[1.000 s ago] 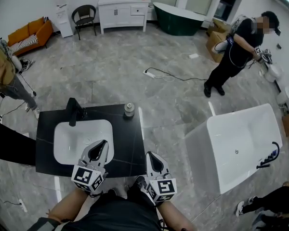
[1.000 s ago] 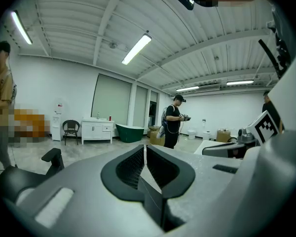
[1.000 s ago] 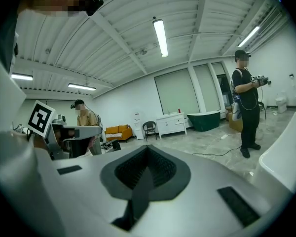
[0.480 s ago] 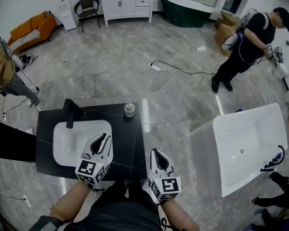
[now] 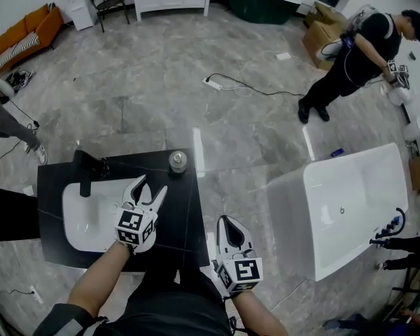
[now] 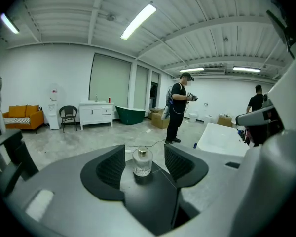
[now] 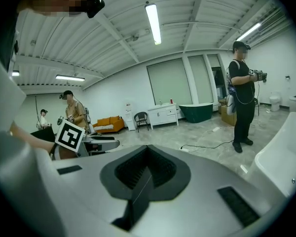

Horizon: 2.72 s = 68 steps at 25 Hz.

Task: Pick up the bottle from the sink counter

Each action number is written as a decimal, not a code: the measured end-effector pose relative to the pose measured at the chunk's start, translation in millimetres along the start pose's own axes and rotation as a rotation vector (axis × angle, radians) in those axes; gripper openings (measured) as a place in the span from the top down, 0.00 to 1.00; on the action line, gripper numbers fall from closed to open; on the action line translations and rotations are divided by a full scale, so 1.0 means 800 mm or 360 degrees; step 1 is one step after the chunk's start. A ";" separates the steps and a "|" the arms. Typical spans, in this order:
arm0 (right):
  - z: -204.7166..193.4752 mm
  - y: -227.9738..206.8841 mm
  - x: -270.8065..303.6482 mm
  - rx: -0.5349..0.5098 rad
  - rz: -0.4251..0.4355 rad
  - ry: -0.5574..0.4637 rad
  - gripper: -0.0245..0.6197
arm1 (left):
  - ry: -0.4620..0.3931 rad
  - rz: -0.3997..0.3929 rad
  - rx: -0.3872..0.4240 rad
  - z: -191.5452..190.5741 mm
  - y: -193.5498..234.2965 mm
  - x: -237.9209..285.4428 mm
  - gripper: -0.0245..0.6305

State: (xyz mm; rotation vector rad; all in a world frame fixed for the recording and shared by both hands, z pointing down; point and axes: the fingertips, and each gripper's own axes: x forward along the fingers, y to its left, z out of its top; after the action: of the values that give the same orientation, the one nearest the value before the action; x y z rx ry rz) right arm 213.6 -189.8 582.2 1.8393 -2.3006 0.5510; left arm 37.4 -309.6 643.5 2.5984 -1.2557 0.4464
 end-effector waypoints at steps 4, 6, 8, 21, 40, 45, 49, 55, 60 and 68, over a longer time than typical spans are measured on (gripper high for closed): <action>-0.015 -0.011 0.014 0.0013 0.0008 0.0035 0.95 | 0.0085 -0.0043 0.0018 -0.024 0.007 0.047 0.57; -0.021 -0.016 0.019 0.0027 0.0007 0.0056 0.95 | 0.0097 -0.0067 0.0024 -0.033 0.007 0.067 0.53; -0.027 -0.022 0.022 0.0049 0.0004 0.0082 0.95 | 0.0107 -0.0088 0.0049 -0.040 0.003 0.088 0.47; -0.047 -0.043 0.019 0.0142 -0.0075 0.0165 0.95 | 0.0244 -0.0133 0.0070 -0.094 0.009 0.178 0.42; -0.061 -0.050 -0.015 0.0213 -0.0150 0.0193 0.95 | 0.0261 -0.0095 0.0027 -0.089 0.010 0.207 0.45; -0.065 -0.043 -0.017 0.0253 -0.0125 0.0192 0.95 | 0.0273 -0.0102 0.0037 -0.085 0.007 0.188 0.45; -0.061 -0.034 -0.018 0.0239 -0.0099 0.0185 0.95 | 0.0263 -0.0125 0.0012 -0.075 0.000 0.161 0.45; -0.051 -0.009 -0.017 0.0200 -0.0030 0.0149 0.95 | 0.0282 -0.0180 -0.0009 -0.065 -0.019 0.103 0.45; -0.050 0.011 -0.023 0.0176 0.0014 0.0138 0.95 | 0.0204 -0.0198 -0.0001 -0.047 -0.034 0.048 0.45; -0.051 0.036 -0.035 0.0158 0.0068 0.0126 0.95 | 0.0191 -0.0199 -0.0066 -0.026 -0.052 -0.036 0.45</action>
State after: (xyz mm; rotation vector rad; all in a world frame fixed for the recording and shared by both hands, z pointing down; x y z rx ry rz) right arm 187.6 -144.2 604.6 1.7791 -2.3048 0.7429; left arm 49.7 -256.3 649.9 2.5556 -1.0465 0.5380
